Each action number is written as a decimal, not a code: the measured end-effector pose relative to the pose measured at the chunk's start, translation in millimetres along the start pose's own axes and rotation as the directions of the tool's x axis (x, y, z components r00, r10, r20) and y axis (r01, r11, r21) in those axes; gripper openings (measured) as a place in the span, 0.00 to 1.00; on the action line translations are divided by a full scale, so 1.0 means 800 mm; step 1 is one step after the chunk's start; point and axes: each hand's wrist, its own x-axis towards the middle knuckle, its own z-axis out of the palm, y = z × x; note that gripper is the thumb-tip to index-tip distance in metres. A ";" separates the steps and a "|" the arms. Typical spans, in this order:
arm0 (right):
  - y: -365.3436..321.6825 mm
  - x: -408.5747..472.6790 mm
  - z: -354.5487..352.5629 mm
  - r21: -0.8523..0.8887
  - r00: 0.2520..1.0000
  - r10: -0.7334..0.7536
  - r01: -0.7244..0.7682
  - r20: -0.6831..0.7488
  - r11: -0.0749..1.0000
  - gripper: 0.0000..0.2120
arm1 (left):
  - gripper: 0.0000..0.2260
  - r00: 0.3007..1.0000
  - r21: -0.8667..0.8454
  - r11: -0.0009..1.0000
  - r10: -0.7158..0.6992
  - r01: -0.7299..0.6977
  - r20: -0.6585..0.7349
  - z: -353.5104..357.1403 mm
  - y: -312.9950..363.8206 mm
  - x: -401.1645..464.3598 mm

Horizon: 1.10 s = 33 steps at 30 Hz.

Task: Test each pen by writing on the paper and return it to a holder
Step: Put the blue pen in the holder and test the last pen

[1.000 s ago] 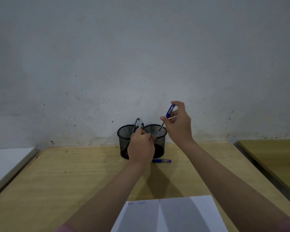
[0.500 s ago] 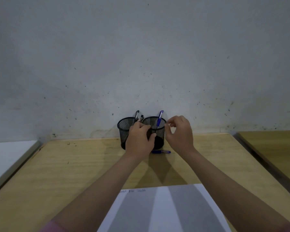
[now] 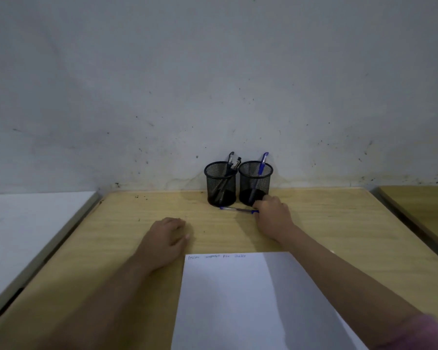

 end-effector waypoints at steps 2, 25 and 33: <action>-0.002 0.002 0.000 -0.046 1.000 -0.010 0.011 0.025 0.999 0.12 | 0.31 1.000 0.020 1.000 -0.003 0.004 -0.015 0.004 -0.006 -0.004; -0.098 -0.092 -0.087 0.985 0.990 0.144 -0.033 0.008 0.168 0.07 | 0.08 0.928 -0.585 0.784 -0.033 -0.207 -0.372 -0.010 0.118 -0.016; -0.111 -0.119 -0.076 0.904 0.942 0.169 0.214 -0.292 0.370 0.07 | 0.08 0.907 -0.453 0.818 0.182 -0.354 -0.379 -0.033 0.110 -0.017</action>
